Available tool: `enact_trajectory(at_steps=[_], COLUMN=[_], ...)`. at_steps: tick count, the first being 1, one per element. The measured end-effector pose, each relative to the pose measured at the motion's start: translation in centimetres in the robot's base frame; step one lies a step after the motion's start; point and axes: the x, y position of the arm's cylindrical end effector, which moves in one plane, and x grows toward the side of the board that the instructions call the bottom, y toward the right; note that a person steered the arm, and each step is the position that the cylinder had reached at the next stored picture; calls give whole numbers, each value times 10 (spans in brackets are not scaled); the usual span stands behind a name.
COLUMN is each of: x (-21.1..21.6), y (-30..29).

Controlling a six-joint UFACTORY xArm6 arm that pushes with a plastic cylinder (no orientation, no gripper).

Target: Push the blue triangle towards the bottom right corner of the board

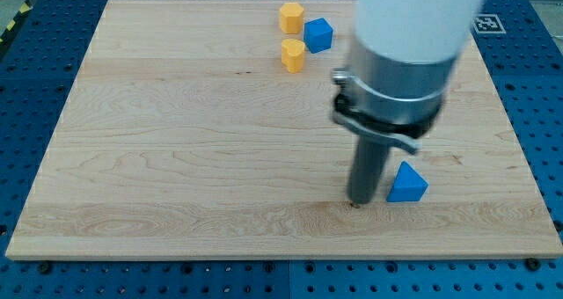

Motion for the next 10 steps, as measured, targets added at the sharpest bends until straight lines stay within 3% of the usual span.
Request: enact_trajectory(at_steps=[1,2,3,7,10], x=[0,-4,-8,-16,-15], y=[33,3,9,98,113])
